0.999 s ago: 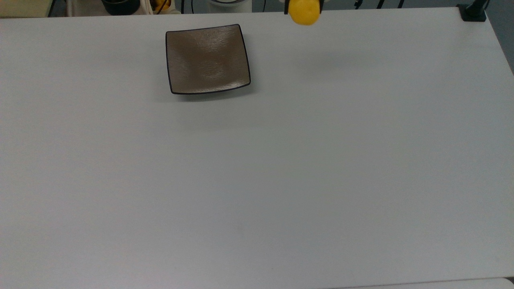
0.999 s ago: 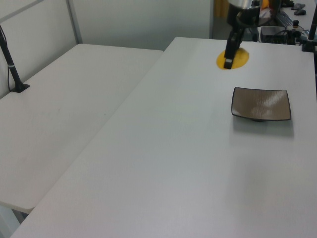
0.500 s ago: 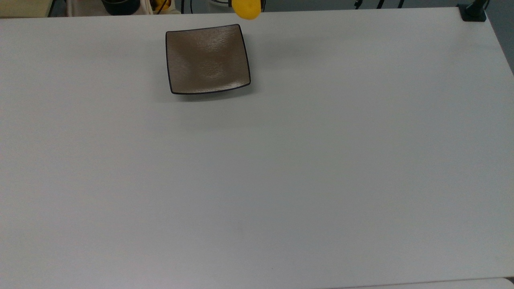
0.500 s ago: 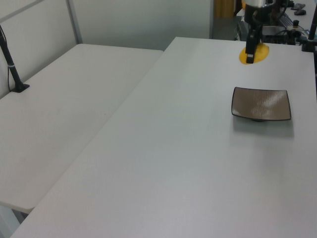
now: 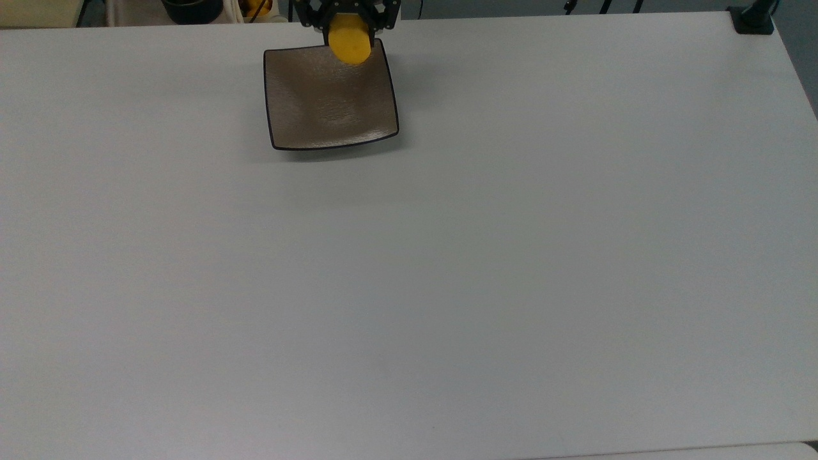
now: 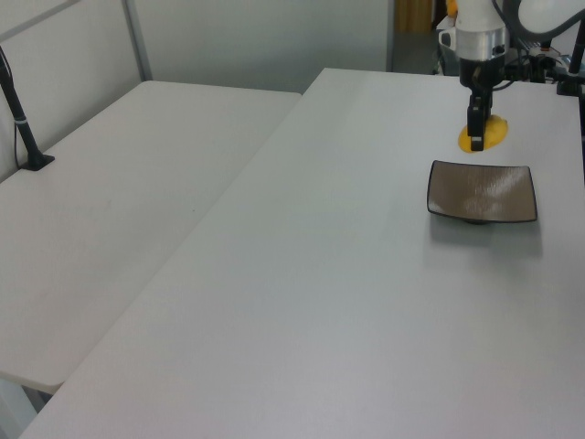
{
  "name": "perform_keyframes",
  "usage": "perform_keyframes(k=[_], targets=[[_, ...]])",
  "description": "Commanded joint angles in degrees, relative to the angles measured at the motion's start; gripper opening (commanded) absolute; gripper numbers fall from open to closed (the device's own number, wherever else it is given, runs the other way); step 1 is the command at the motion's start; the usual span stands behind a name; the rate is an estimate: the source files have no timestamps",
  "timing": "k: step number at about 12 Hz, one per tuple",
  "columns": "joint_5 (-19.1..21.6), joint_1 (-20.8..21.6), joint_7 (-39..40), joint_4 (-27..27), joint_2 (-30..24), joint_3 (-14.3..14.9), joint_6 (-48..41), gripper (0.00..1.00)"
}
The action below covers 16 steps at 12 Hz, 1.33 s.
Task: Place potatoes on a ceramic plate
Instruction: 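Lower the potato onto the plate and open the gripper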
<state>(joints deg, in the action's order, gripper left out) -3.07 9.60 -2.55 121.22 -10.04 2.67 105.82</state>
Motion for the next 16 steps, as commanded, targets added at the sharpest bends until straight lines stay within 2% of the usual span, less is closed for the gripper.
perform_keyframes(k=[1,3,7,10,11,12,13,14,16], targets=[[0.4,-0.9,3.9,6.7,-0.6,1.5,9.9,0.01],[0.4,-1.2,4.7,11.4,0.1,1.6,17.8,0.01],[0.3,-2.0,6.1,17.2,2.2,1.6,27.9,0.01],[0.1,-2.9,9.8,19.6,2.4,1.6,29.6,0.03],[0.1,-3.4,9.7,19.5,2.5,2.1,29.6,0.27],[0.1,-3.5,9.7,19.4,2.4,2.6,29.3,0.69],[0.1,-3.5,9.2,19.4,2.5,2.7,29.3,0.91],[0.1,-3.5,9.2,19.2,2.4,2.7,28.9,1.00],[0.1,-3.6,8.9,18.9,2.2,2.7,28.7,1.00]])
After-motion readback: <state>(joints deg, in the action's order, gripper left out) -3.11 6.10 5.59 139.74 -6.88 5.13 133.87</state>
